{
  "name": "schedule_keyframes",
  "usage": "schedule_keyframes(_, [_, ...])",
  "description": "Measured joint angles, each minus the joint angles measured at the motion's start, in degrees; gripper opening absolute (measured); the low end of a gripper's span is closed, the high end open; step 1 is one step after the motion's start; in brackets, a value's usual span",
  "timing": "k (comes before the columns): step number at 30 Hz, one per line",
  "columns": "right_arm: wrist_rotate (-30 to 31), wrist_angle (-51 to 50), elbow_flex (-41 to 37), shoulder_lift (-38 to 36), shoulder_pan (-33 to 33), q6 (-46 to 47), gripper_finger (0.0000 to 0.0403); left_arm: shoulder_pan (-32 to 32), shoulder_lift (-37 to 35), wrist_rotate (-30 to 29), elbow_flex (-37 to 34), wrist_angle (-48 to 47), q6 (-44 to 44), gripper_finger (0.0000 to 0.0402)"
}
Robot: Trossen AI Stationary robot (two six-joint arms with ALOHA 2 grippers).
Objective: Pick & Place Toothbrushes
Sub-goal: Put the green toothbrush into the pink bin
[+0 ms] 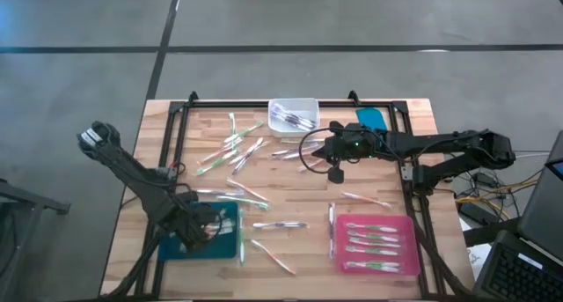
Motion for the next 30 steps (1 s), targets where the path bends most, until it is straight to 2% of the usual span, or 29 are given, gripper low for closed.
schedule_keyframes(5, [0.0, 0.0, 0.0, -0.1, 0.0, 0.2, 0.0008, 5.1, 0.0, -1.6, 4.4, -0.5, 5.1, 0.0152])
schedule_keyframes(10, [0.0, 0.0, 0.0, -0.4, 0.0, 0.2, 0.0008, 10.5, 0.0, -9.1, 8.4, -0.4, 10.3, 0.0147])
schedule_keyframes(14, [0.0, -0.1, 0.0, -0.4, 0.0, 0.0, 0.0008, 15.2, 0.0, -12.7, 10.8, 0.4, 16.0, 0.0146])
schedule_keyframes(22, [0.0, -13.2, 0.1, -4.2, 0.0, 2.3, 0.0008, 25.3, 0.0, -13.4, 12.4, 5.3, 19.3, 0.0139])
schedule_keyframes(30, [0.1, -12.6, 0.1, -7.5, 0.9, 5.2, 0.0008, 30.4, 1.1, -14.7, 12.0, 12.9, 30.6, 0.0136])
